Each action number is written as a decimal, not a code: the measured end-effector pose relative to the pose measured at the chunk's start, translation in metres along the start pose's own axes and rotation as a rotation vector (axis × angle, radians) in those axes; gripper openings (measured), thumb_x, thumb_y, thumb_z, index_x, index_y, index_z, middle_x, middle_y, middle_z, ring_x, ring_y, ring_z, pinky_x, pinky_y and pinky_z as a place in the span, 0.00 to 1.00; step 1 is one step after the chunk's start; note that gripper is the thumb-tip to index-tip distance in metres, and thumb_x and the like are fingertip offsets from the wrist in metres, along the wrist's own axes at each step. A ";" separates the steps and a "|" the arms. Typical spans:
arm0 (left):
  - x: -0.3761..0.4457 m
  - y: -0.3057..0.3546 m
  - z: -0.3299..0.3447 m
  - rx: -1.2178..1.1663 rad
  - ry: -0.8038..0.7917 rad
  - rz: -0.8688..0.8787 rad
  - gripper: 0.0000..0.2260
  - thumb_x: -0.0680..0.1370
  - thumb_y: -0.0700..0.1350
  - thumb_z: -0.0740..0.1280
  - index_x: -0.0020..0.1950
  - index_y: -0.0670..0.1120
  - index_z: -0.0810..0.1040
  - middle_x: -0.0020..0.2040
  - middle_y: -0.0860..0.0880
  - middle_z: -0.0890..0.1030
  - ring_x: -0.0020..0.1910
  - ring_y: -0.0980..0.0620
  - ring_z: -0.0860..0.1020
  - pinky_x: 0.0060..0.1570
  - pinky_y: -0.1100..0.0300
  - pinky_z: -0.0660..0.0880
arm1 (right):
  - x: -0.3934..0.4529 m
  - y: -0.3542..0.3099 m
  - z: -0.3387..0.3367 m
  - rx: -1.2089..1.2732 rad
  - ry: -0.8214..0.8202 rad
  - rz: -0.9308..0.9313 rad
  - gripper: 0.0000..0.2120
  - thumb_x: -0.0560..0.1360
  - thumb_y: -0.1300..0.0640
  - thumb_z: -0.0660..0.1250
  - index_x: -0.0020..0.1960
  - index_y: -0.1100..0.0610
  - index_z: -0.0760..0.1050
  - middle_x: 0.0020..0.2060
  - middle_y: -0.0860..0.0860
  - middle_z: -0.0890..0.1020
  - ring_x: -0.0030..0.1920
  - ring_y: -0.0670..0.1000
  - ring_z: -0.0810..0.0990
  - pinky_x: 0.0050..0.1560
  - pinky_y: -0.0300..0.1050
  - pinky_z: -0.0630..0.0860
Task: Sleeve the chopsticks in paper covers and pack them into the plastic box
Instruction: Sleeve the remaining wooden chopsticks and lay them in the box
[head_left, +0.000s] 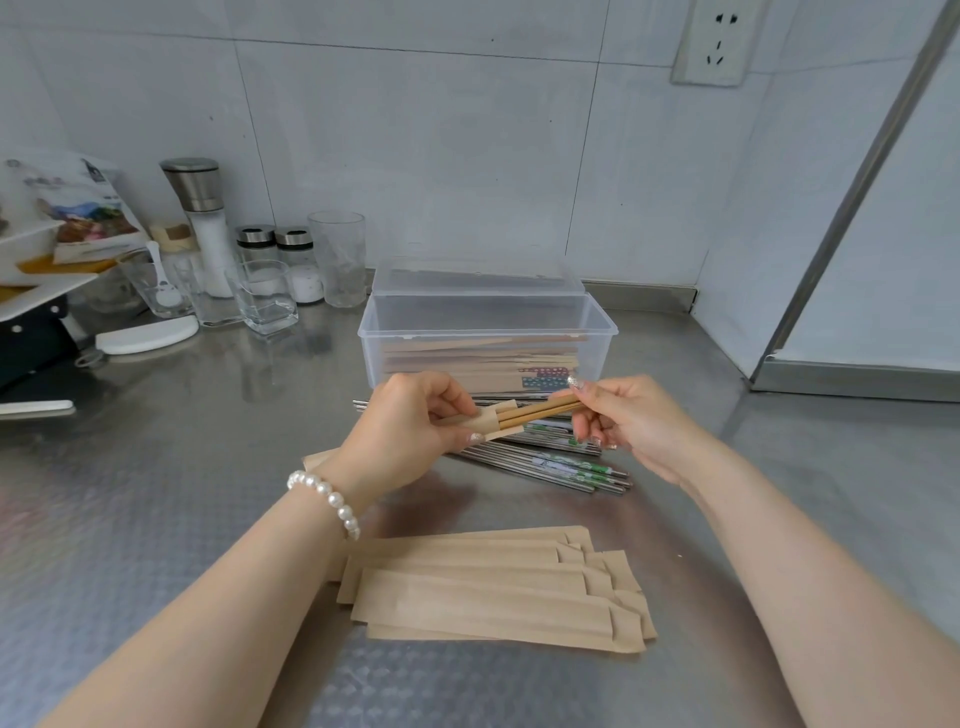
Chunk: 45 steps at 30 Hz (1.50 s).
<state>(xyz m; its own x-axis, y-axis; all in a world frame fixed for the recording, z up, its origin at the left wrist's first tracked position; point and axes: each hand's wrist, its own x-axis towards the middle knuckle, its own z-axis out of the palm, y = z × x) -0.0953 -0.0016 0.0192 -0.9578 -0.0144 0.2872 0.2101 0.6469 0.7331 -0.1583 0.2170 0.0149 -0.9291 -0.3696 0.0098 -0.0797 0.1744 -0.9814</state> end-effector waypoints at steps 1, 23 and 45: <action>0.000 0.000 0.000 -0.003 0.001 0.001 0.13 0.65 0.38 0.76 0.36 0.54 0.75 0.35 0.56 0.79 0.35 0.60 0.77 0.39 0.69 0.73 | 0.001 0.001 0.001 0.072 0.025 -0.007 0.11 0.78 0.59 0.60 0.45 0.57 0.81 0.23 0.50 0.76 0.25 0.46 0.69 0.25 0.34 0.65; 0.001 -0.008 0.002 0.179 0.519 0.346 0.11 0.70 0.50 0.60 0.48 0.49 0.76 0.46 0.54 0.78 0.48 0.54 0.75 0.51 0.59 0.63 | 0.029 -0.042 -0.049 0.192 0.533 -0.204 0.08 0.77 0.63 0.61 0.46 0.62 0.79 0.18 0.47 0.73 0.21 0.42 0.67 0.25 0.32 0.62; 0.007 -0.019 0.005 0.183 0.318 0.246 0.04 0.67 0.45 0.63 0.37 0.51 0.77 0.30 0.56 0.77 0.32 0.53 0.77 0.42 0.49 0.76 | 0.105 -0.043 -0.010 -1.069 0.511 0.015 0.15 0.79 0.51 0.57 0.43 0.55 0.80 0.43 0.53 0.83 0.48 0.57 0.78 0.50 0.47 0.69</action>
<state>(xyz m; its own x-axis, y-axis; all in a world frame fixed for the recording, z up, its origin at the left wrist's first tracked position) -0.1069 -0.0097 0.0042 -0.7694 -0.0589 0.6361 0.3584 0.7845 0.5061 -0.2560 0.1793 0.0602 -0.9498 0.0043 0.3128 -0.1032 0.9396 -0.3262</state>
